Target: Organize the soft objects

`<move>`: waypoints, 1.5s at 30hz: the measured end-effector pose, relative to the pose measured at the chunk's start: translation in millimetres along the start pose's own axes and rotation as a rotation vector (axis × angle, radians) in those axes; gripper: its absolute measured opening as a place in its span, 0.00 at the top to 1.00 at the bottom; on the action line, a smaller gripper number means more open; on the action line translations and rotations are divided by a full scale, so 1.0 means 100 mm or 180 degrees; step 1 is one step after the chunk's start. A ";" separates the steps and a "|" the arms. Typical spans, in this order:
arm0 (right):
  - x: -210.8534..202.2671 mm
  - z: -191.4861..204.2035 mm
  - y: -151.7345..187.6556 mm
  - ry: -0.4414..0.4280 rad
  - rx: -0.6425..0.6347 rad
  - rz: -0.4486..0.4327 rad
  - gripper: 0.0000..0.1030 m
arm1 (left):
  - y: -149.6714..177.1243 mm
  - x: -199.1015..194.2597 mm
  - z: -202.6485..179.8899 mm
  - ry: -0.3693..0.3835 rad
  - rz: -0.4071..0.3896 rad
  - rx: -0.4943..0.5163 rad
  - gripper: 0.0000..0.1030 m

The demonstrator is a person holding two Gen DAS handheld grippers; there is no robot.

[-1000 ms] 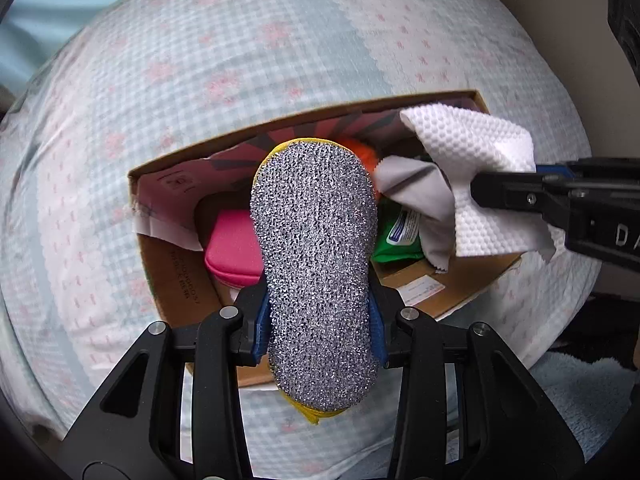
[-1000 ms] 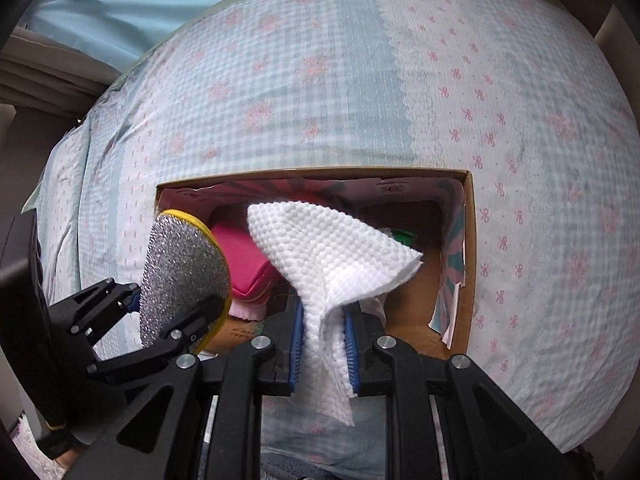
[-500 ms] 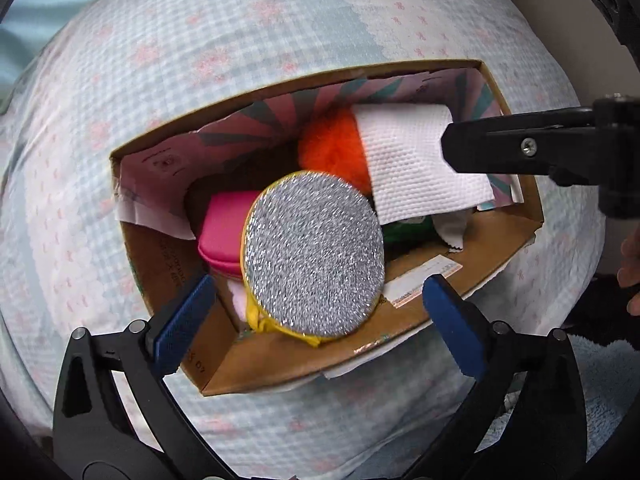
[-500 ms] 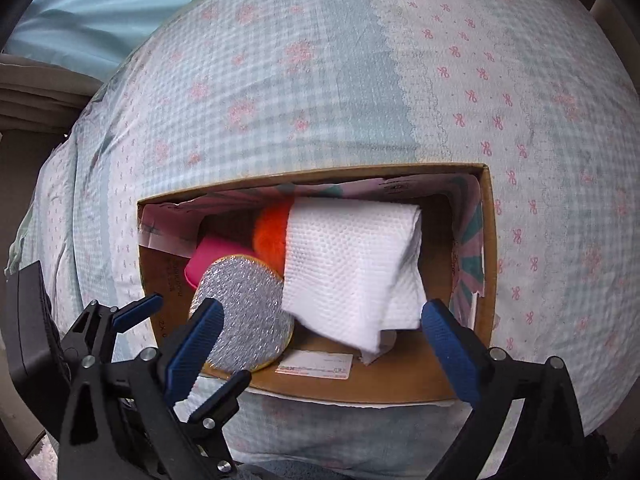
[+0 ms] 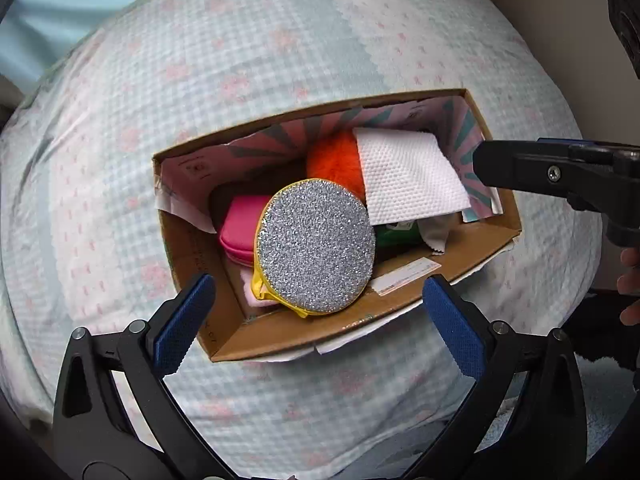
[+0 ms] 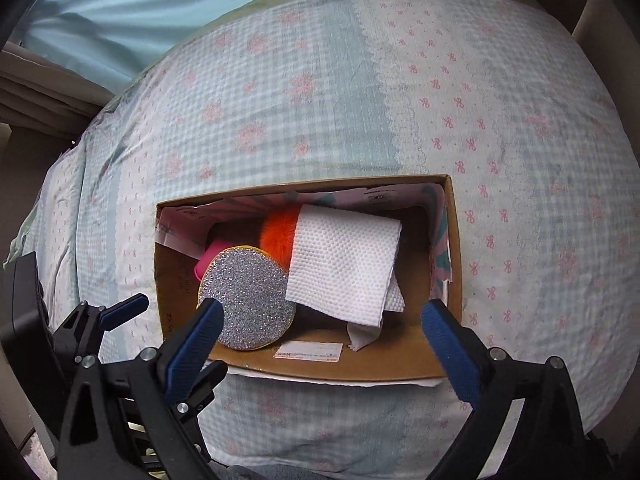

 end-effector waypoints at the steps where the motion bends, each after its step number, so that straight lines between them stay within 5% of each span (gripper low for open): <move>1: -0.05 -0.01 0.02 -0.0022 -0.0002 -0.0018 0.04 | 0.00 -0.06 -0.02 -0.0017 -0.0039 -0.0016 0.00; 13: -1.14 -0.24 0.38 -0.0054 -0.0244 -0.0623 0.04 | 0.09 -1.07 -0.42 -0.0250 -0.0583 -0.0241 0.00; 19: -2.12 -0.39 0.59 0.0142 -0.0515 -0.1400 0.04 | 0.15 -1.95 -0.71 -0.0529 -0.1268 -0.0457 0.00; 29: -3.26 -0.61 0.89 0.0066 -0.0621 -0.2356 0.04 | 0.20 -3.17 -1.29 -0.1065 -0.2348 -0.0486 0.00; 36: -3.47 -0.79 1.05 0.0044 -0.0564 -0.2584 0.04 | 0.25 -3.43 -1.54 -0.1086 -0.2609 -0.0478 0.00; 45: -3.53 -0.89 1.17 0.0076 -0.0532 -0.2713 0.04 | 0.32 -3.47 -1.75 -0.1137 -0.2649 -0.0408 0.00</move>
Point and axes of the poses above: each gripper's, at about its wrist camera, not at the fingertips, and x roughly the way its jaws point, z to its left, y to its underside, the point moved 4 cm from there along x, roughly the way its jaws point, and after that the axes turned 11 degrees about x, right-handed, at the moved point
